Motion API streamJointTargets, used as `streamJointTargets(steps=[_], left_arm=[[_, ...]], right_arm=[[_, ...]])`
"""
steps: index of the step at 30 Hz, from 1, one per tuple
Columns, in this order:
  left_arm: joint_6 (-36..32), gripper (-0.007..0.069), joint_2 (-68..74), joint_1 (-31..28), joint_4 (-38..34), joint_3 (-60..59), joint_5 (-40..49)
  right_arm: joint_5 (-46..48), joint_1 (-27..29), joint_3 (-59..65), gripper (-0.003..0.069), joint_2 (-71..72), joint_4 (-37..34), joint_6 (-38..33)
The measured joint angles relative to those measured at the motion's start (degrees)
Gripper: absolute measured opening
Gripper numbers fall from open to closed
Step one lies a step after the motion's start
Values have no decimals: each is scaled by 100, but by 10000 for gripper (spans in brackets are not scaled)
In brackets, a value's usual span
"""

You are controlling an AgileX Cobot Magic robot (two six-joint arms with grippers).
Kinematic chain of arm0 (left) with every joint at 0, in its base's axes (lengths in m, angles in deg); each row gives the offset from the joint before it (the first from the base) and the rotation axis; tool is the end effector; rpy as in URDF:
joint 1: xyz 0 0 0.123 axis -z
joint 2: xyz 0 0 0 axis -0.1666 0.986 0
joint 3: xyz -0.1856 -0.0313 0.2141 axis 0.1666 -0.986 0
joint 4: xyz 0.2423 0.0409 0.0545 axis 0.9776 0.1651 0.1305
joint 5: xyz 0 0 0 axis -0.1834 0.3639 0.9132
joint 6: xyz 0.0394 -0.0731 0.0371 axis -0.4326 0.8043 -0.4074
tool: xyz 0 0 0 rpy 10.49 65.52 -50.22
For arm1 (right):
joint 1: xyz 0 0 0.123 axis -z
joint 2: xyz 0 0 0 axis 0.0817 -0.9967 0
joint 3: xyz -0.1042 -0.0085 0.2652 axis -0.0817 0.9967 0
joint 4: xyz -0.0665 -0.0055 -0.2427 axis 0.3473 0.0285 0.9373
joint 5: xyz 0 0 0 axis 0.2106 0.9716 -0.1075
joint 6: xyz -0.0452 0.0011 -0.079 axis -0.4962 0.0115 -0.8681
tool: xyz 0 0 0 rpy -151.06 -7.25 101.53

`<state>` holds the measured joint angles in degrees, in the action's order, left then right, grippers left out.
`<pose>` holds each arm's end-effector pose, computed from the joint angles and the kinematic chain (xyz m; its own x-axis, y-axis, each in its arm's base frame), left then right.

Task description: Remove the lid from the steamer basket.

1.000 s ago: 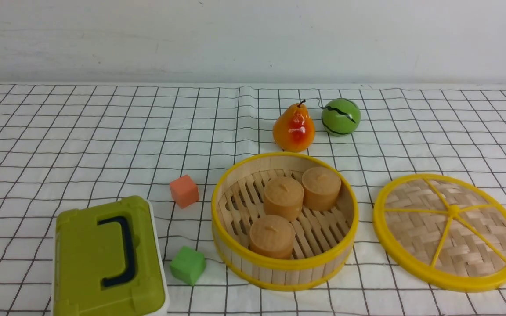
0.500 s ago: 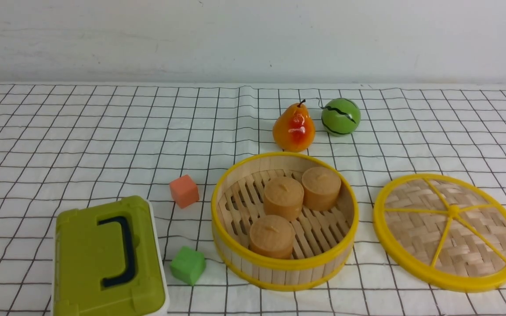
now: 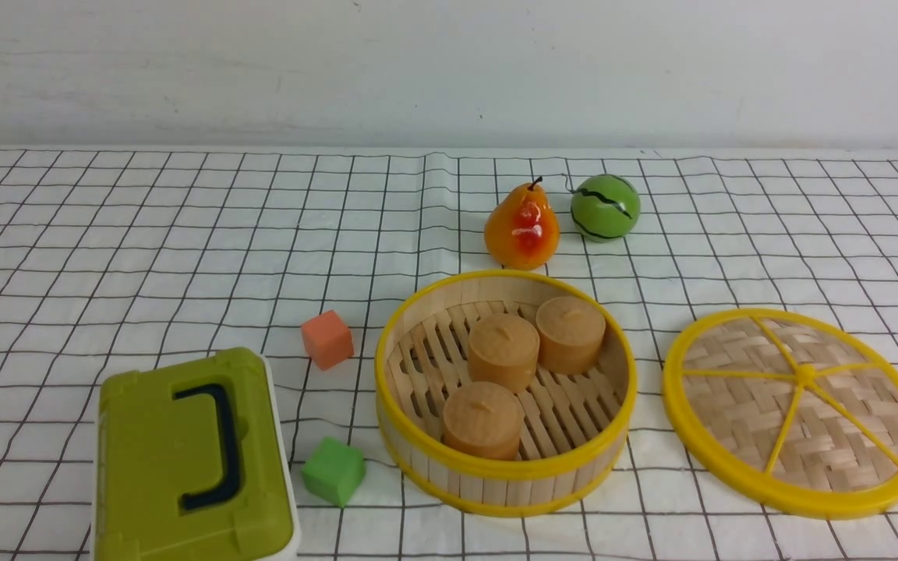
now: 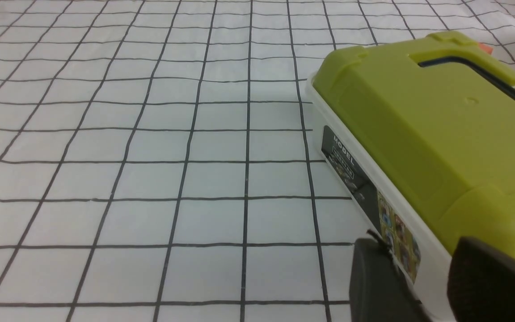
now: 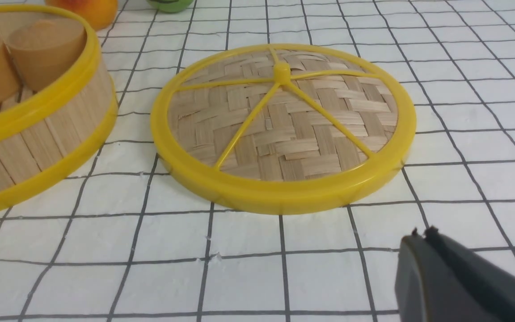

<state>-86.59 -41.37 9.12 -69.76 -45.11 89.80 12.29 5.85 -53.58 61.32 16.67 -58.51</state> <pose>0.0534 -0.0009 0.1723 -0.2773 -0.0121 -0.9607 0.0042 0.9999 -0.0138 0.0522 -0.0002 0.1728 -0.2977 0.1012 -0.9493 0.0406 0.9948 0.0933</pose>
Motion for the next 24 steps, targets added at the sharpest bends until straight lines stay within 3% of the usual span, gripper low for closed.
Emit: streamJointTargets(steps=[24], left_arm=[[0, 239, 0, 0, 0, 0, 0]], right_arm=[[0, 0, 0, 1, 0, 0, 0]])
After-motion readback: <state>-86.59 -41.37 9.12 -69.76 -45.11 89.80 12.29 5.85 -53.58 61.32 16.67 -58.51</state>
